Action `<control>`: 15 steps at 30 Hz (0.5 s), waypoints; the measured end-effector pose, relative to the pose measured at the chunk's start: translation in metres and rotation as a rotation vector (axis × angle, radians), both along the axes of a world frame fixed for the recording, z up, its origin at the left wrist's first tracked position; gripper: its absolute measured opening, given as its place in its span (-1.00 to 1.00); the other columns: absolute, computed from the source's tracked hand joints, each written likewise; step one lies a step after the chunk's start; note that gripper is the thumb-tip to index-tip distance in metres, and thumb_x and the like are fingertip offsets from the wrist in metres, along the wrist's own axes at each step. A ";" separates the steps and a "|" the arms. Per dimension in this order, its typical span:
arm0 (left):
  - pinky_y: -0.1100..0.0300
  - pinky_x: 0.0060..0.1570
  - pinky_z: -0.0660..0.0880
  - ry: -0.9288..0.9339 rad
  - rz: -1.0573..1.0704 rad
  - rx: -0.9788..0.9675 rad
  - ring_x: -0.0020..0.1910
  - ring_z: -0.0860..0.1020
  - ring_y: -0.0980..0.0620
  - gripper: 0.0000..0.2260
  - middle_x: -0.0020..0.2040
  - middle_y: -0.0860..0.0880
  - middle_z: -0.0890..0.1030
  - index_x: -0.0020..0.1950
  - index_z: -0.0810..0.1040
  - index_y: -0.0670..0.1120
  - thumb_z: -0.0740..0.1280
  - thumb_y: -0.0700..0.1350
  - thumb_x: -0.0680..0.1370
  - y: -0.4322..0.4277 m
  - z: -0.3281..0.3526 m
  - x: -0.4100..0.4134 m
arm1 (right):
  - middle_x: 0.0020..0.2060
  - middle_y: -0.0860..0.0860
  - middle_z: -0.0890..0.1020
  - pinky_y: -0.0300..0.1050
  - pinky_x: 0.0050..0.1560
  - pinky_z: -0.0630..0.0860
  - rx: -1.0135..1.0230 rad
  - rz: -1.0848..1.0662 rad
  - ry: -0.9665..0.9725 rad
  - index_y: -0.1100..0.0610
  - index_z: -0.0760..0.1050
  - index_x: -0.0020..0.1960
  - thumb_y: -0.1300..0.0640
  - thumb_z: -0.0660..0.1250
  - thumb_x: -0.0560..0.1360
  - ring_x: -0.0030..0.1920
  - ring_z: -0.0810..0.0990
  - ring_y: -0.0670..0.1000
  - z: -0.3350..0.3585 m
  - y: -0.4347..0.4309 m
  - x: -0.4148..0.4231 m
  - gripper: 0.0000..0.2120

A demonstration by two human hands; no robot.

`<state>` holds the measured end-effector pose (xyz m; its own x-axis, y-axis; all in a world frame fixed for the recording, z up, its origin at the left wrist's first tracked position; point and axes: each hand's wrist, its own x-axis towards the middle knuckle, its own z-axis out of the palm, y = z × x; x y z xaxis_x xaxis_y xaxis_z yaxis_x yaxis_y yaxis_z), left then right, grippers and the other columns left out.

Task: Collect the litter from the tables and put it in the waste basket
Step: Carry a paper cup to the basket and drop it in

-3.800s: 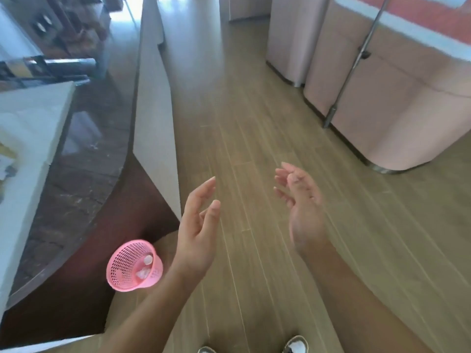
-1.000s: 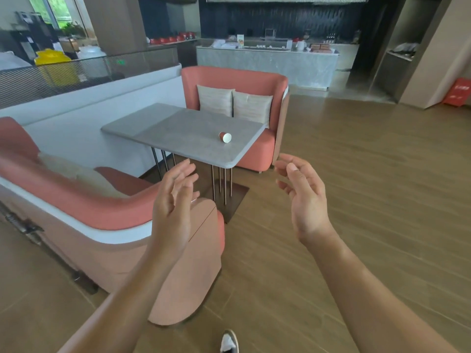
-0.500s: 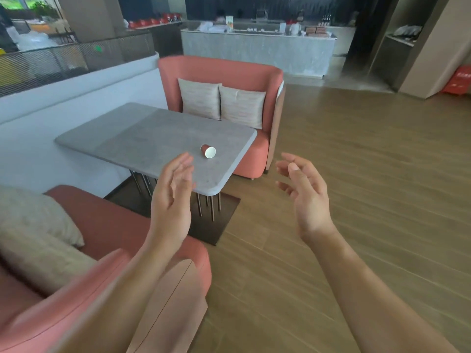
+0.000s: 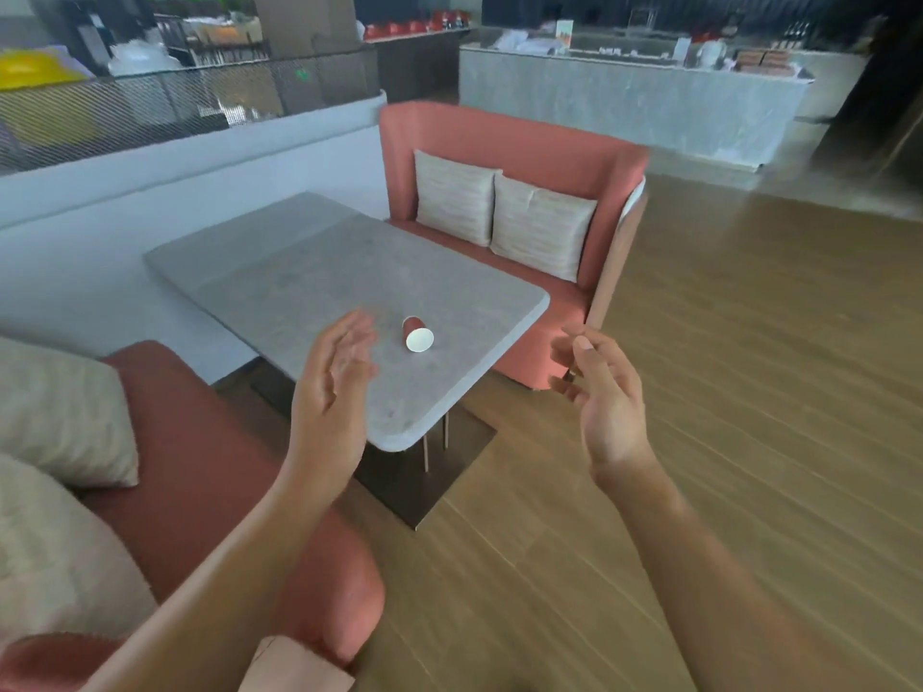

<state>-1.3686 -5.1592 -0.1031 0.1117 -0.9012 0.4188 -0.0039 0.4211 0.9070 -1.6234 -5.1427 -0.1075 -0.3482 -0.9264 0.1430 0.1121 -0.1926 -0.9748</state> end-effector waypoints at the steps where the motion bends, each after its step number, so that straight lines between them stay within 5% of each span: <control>1: 0.11 0.28 0.58 0.006 0.032 -0.001 0.39 0.58 0.09 -0.68 0.35 0.19 0.63 0.37 0.50 0.21 0.23 0.19 0.62 -0.012 0.000 -0.013 | 0.09 -0.06 0.72 0.02 0.22 0.58 0.009 0.024 0.008 -0.11 0.68 0.15 -0.15 0.31 0.53 0.18 0.67 -0.03 0.001 -0.018 -0.015 -0.71; 8: 0.14 0.23 0.60 0.039 0.149 0.035 0.35 0.60 0.06 -0.64 0.31 0.21 0.64 0.40 0.49 0.13 0.23 0.15 0.63 -0.071 -0.016 -0.062 | 0.13 0.01 0.70 0.04 0.23 0.59 0.034 0.141 0.041 -0.01 0.64 0.27 -0.26 0.34 0.44 0.22 0.65 0.03 -0.005 -0.122 -0.060 -0.49; 15: 0.03 0.23 0.59 0.064 0.315 0.053 0.36 0.59 0.01 -0.62 0.31 0.17 0.63 0.43 0.48 0.09 0.19 0.15 0.64 -0.134 -0.042 -0.056 | 0.11 0.02 0.69 0.10 0.28 0.61 0.077 0.263 0.039 -0.01 0.62 0.26 -0.11 0.27 0.56 0.19 0.65 -0.01 -0.028 -0.224 -0.049 -0.65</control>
